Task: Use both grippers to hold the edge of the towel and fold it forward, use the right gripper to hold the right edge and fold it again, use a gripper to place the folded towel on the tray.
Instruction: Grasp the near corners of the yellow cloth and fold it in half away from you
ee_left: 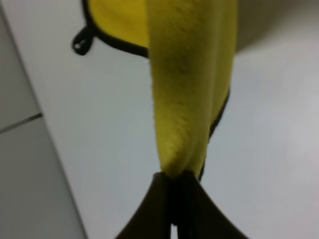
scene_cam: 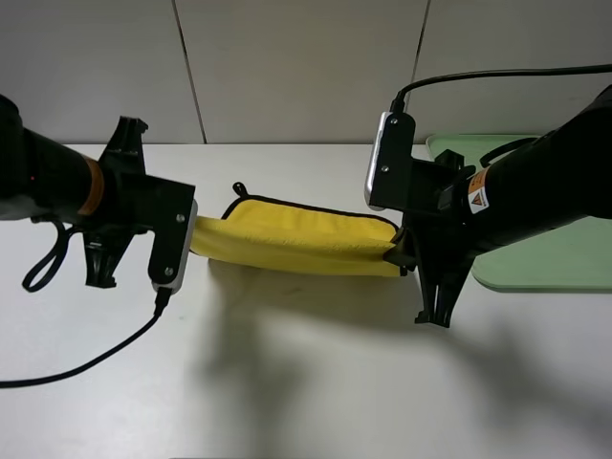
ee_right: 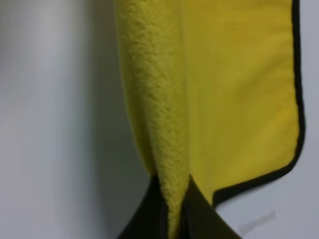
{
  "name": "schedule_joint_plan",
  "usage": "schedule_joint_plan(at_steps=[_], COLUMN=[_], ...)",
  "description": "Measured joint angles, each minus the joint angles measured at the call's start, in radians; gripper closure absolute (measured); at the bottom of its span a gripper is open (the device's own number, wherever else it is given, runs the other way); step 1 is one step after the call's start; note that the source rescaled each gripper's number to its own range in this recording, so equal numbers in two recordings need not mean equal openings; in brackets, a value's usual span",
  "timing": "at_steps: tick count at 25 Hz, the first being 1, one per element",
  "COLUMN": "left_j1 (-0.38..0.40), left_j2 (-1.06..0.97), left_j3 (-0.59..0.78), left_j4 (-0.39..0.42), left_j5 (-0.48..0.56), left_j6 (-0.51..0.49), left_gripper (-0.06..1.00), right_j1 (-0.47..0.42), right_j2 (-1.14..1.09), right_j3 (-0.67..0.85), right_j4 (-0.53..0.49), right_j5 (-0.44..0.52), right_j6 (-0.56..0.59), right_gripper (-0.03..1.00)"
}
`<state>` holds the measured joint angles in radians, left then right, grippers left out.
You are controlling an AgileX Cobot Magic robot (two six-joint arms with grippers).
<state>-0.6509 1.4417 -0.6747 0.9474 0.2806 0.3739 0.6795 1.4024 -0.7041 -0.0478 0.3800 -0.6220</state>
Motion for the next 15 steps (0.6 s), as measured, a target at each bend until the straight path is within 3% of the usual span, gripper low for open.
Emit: schedule_joint_plan(at_steps=[8,15], left_j1=[0.001,0.001], left_j2=[0.151,0.289], left_j3=[-0.210,-0.343], left_j4=[-0.001,0.002], left_j5=[0.147,0.141], left_j6=[-0.013,-0.014], left_gripper=[0.94,0.94], right_j1=[-0.054,-0.132], right_j2=[0.037,0.127], right_j3=[-0.008,-0.079], right_j4=[-0.002,-0.002], right_j5=[-0.103,-0.116], right_j6=[0.000,-0.012], right_gripper=[0.97,0.97])
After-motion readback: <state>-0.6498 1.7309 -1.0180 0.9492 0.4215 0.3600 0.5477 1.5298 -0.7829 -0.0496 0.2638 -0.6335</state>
